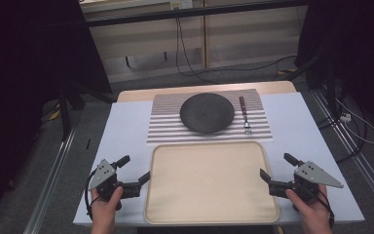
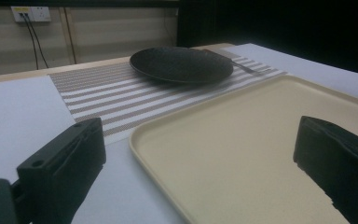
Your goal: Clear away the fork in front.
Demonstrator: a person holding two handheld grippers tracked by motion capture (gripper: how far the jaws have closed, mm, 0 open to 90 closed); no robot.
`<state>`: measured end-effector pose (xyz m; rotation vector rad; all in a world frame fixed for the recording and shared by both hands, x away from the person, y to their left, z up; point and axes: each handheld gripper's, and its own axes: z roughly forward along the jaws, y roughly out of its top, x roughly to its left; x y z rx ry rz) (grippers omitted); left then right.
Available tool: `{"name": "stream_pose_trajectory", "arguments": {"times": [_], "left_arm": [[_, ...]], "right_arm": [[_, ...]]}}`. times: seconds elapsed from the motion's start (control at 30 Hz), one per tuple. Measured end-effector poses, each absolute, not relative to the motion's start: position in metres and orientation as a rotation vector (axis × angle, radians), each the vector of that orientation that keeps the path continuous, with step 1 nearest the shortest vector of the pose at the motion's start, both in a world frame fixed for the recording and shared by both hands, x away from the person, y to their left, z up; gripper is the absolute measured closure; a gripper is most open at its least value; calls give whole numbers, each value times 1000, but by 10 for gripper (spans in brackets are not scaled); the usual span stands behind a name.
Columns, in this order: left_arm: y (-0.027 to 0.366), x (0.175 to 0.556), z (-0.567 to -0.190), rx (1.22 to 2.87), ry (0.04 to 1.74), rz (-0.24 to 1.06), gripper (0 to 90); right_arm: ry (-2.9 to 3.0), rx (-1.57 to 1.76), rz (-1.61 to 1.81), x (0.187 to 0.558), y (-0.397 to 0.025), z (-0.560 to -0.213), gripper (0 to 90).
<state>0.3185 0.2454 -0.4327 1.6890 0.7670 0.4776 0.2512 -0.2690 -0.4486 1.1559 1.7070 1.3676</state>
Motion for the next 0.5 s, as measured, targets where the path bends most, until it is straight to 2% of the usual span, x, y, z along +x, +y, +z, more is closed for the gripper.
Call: {"name": "stream_pose_trajectory", "arguments": {"times": [0.5], "left_arm": [[247,319,-433,1700,763,475,25]], "right_arm": [[1723,1148,1347,258,-269,-448,17]]}}
